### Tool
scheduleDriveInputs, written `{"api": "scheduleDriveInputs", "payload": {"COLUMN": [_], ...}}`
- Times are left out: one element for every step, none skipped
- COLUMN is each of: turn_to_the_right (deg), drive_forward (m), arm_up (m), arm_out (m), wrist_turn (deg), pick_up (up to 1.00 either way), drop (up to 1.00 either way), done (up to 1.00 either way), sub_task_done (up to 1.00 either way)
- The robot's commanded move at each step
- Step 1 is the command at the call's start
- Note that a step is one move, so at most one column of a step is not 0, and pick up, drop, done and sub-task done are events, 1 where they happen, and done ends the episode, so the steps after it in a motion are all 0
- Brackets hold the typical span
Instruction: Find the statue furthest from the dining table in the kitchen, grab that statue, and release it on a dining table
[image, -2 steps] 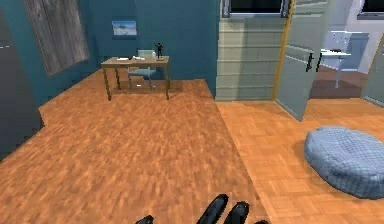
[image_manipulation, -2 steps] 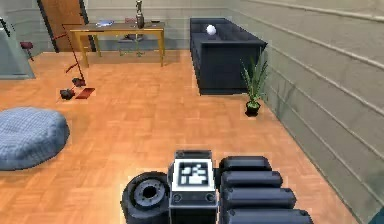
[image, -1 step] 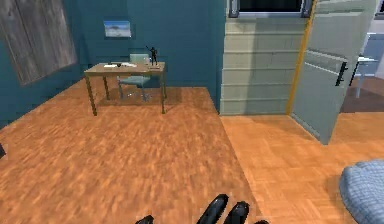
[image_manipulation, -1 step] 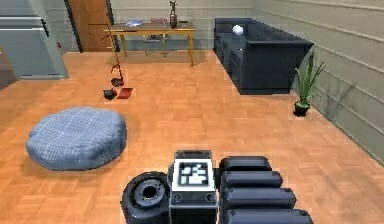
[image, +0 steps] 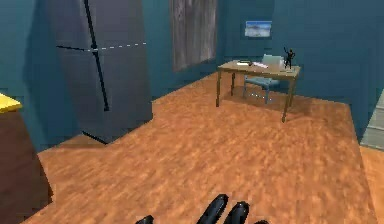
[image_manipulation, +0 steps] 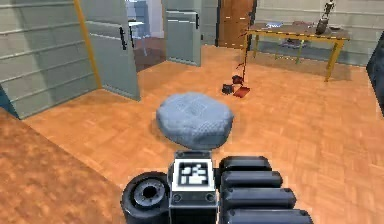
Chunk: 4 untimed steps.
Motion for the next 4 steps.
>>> {"api": "scheduleDriveInputs", "payload": {"turn_to_the_right": [0.0, 0.0, 0.0, 0.0], "drive_forward": [1.0, 1.0, 1.0, 0.45], "arm_up": [0.0, 0.0, 0.0, 0.0], "arm_out": [0.0, 0.0, 0.0, 0.0], "wrist_turn": [0.0, 0.0, 0.0, 0.0], "pick_up": [0.0, 0.0, 0.0, 0.0], "drop": [0.0, 0.0, 0.0, 0.0], "done": [0.0, 0.0, 0.0, 0.0], "sub_task_done": [0.0, 0.0, 0.0, 0.0]}}
